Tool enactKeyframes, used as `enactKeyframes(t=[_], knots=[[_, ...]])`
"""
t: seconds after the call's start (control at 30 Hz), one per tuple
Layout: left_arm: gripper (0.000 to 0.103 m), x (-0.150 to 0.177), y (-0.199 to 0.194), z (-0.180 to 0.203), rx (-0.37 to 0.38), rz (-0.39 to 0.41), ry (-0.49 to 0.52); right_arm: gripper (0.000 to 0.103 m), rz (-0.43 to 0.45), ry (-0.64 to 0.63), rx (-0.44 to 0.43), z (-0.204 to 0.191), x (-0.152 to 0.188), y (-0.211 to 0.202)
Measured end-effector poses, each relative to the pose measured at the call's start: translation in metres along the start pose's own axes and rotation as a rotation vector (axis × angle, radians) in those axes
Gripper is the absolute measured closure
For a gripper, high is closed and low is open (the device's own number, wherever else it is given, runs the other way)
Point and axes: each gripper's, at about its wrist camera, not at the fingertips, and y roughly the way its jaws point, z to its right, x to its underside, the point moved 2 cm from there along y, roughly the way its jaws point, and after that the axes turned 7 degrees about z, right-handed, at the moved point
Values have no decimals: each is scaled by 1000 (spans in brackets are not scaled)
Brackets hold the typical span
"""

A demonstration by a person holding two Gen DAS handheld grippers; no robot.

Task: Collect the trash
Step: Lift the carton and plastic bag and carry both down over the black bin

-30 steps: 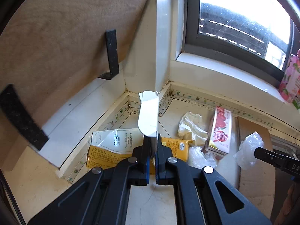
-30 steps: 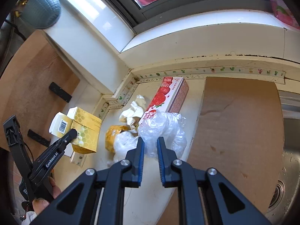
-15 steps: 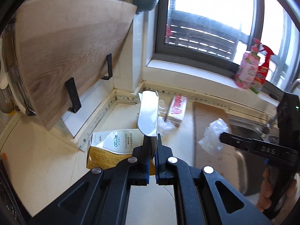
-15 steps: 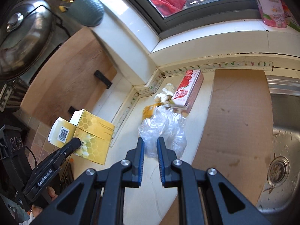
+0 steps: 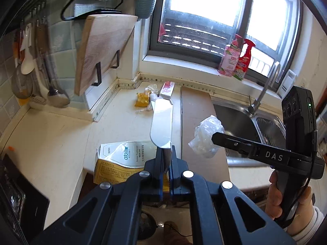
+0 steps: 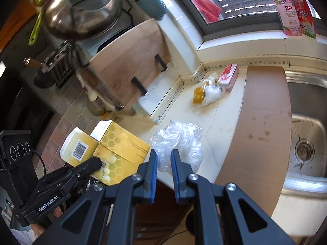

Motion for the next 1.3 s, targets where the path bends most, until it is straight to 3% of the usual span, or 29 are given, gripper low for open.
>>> enactKeyframes(t=[0.23,0.57,0.77,0.9,1.3], knots=[[101,72,-50,-10,41,-57,17,90,-70,11,10,-29,88,-16],[101,166,-29,-36,118,-217,-69,90,-261,79,38,-26,194,9],[101,231,23,-55,120,-335,-160,90,-367,167,65,11,247,49],[101,286,73,-74,73,-397,-215,90,-441,207,83,49,288,89],[101,424,232,-139,-41,-480,-361,90,-596,263,135,163,401,216]])
